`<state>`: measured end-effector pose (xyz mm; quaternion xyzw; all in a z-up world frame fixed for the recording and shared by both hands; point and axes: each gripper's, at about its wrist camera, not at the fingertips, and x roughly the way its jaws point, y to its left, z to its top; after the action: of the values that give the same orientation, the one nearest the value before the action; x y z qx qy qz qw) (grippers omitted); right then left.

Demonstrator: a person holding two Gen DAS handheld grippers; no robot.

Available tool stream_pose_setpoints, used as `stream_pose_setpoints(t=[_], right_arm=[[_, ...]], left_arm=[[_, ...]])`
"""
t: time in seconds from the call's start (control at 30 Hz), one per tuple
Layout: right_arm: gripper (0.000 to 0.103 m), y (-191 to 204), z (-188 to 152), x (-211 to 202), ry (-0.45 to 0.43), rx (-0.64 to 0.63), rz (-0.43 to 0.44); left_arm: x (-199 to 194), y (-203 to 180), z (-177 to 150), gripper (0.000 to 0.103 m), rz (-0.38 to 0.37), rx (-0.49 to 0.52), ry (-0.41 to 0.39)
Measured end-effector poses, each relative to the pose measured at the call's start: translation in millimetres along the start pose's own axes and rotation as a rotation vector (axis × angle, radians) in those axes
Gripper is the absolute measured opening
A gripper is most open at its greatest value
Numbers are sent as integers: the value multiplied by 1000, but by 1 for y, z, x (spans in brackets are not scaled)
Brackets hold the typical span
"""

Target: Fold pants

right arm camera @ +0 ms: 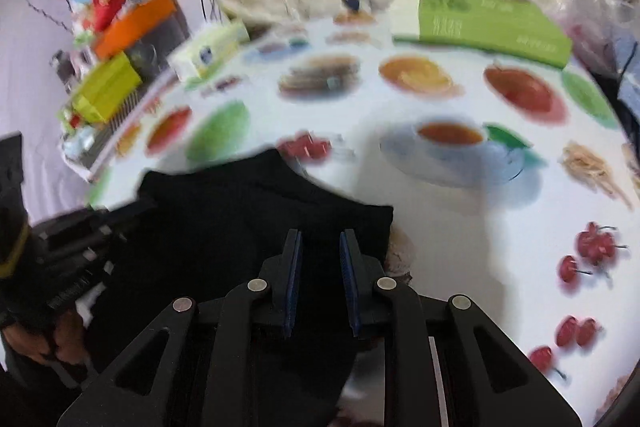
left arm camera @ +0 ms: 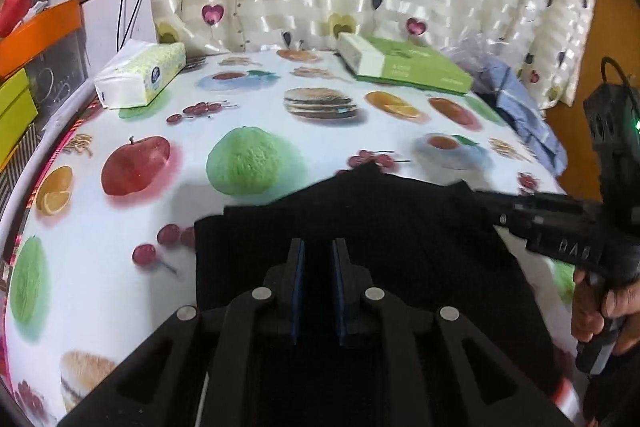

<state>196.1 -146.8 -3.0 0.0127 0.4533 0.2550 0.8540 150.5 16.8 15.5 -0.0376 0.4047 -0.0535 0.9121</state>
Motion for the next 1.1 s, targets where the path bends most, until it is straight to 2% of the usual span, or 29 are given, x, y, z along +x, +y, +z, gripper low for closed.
stream_pose_setpoints(t=[0.03,0.13,0.2,0.3,0.43,0.53,0.67,0.8,0.9,1.1], right_arm=[[20,-2,-1,-1,-28,1,10],[20,-5,-1,-4,-12,18,26],[20,-3,-7,-16,-16,21,3],[21,10,-30,-47,-65,-20,3],[23,34,-71,-79,-91,-81,-12],[23,48,-96,-89,-89,-108,-24],[23,60,-120,-87,-89,-128,-68],[24,61,-125,-78,-86,-163,-106],[24,66,-125,-78,-86,-187,-139],[27,70,-134,-101,-137,-135,-136]], left_arm=[[2,2,0,15,-6,-5,3],[3,5,-6,16,-22,8,-9],[-1,7,-6,15,-26,-5,-5],[-21,7,-15,15,5,-7,-22],[-58,0,-40,16,-6,17,-65],[-83,-7,-64,16,-29,21,-93],[-94,-18,-93,16,-45,30,-91],[-85,-22,-106,17,-53,44,-79],[-85,-19,-104,17,-73,21,-73],[-91,-26,-107,17,-29,22,-78]])
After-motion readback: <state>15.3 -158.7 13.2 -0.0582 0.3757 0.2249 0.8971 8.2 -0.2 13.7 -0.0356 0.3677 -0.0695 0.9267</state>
